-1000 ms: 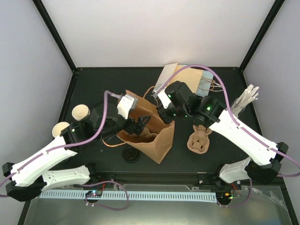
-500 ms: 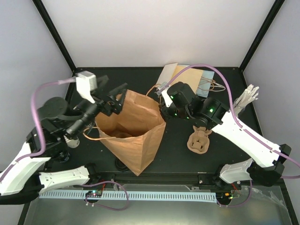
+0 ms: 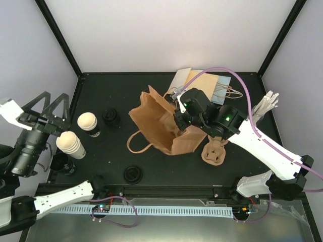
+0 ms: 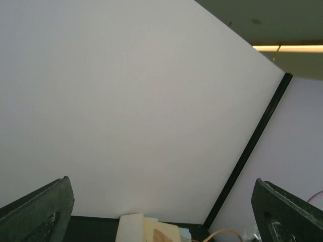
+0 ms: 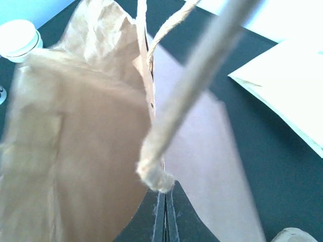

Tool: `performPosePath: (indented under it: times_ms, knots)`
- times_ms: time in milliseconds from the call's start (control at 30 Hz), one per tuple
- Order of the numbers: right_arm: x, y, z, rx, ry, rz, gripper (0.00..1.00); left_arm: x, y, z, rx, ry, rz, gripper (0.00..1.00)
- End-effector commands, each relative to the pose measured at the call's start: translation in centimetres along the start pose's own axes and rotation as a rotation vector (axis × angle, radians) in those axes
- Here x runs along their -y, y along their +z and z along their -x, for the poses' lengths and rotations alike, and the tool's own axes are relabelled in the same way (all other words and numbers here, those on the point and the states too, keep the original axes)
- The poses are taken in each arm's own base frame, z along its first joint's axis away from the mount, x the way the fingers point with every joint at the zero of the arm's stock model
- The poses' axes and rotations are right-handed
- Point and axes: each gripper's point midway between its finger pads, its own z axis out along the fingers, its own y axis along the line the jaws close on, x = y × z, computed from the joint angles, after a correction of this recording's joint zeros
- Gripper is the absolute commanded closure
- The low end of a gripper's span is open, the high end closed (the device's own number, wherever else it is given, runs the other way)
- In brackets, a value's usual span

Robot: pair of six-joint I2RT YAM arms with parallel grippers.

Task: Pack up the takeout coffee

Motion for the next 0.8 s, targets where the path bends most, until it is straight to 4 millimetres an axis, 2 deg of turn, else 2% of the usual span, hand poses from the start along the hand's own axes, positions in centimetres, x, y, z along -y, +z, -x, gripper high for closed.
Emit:
performPosePath:
  times_ms: [0, 67, 167, 333, 500, 633, 767]
  knots:
    - [1.2, -1.1, 1.7, 0.062, 0.031, -0.060, 0.99, -0.1, 0.0, -1.6, -0.001, -0.056, -0.015, 0.01]
    - [1.7, -1.3, 1.7, 0.059, 0.048, -0.086, 0.99, -0.1, 0.3, -2.8, -0.039, -0.076, -0.012, 0.01]
    - [1.8, -1.3, 1.8, 0.061, 0.070, -0.093, 0.99, -0.1, 0.8, -5.6, -0.140, -0.106, 0.009, 0.01]
    - [1.7, -1.0, 2.0, 0.068, 0.094, -0.090, 0.99, 0.0, 1.0, -11.9, -0.343, -0.173, 0.037, 0.01]
    - [1.9, -0.7, 1.8, 0.071, 0.099, -0.107, 0.99, 0.0, 0.3, -18.1, -0.532, -0.235, 0.048, 0.01]
    - [1.6, -0.5, 1.7, 0.076, 0.094, -0.089, 0.99, 0.0, -0.7, -21.3, -0.628, -0.307, 0.046, 0.01]
    - [1.0, -0.3, 1.6, 0.076, 0.090, -0.053, 0.99, 0.5, -1.6, -23.6, -0.702, -0.379, 0.022, 0.01]
